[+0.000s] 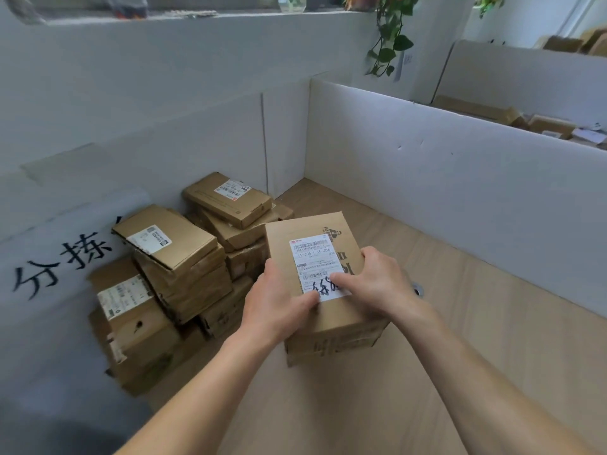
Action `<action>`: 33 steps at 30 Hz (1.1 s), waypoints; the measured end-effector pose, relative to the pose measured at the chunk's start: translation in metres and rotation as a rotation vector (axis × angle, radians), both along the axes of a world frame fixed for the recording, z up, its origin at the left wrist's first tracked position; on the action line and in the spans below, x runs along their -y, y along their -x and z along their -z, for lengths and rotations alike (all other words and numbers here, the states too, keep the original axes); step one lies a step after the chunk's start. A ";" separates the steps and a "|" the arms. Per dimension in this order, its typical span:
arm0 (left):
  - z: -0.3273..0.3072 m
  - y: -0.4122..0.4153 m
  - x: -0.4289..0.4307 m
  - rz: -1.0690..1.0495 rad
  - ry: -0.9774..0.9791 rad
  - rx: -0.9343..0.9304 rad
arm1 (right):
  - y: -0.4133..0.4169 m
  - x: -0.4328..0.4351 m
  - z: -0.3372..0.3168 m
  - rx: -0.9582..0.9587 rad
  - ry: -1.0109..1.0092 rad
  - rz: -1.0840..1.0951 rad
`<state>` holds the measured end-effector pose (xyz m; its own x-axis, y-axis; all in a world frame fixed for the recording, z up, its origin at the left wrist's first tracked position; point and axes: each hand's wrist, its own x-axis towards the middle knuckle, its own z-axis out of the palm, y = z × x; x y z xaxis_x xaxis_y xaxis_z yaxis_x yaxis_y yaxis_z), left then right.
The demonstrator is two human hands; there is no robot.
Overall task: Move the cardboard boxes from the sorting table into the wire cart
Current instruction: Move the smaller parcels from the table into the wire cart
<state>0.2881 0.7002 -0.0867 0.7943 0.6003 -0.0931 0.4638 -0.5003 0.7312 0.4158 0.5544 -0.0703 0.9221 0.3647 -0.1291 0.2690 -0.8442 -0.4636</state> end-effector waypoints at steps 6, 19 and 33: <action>-0.005 0.070 0.030 -0.085 -0.006 0.013 | 0.066 0.027 -0.001 0.031 -0.112 -0.091; 0.040 0.197 0.080 -0.233 0.075 -0.022 | 0.168 0.055 0.053 -0.080 -0.048 -0.287; 0.110 0.250 0.083 -0.279 0.312 -0.156 | 0.216 0.060 0.128 -0.304 -0.005 -0.228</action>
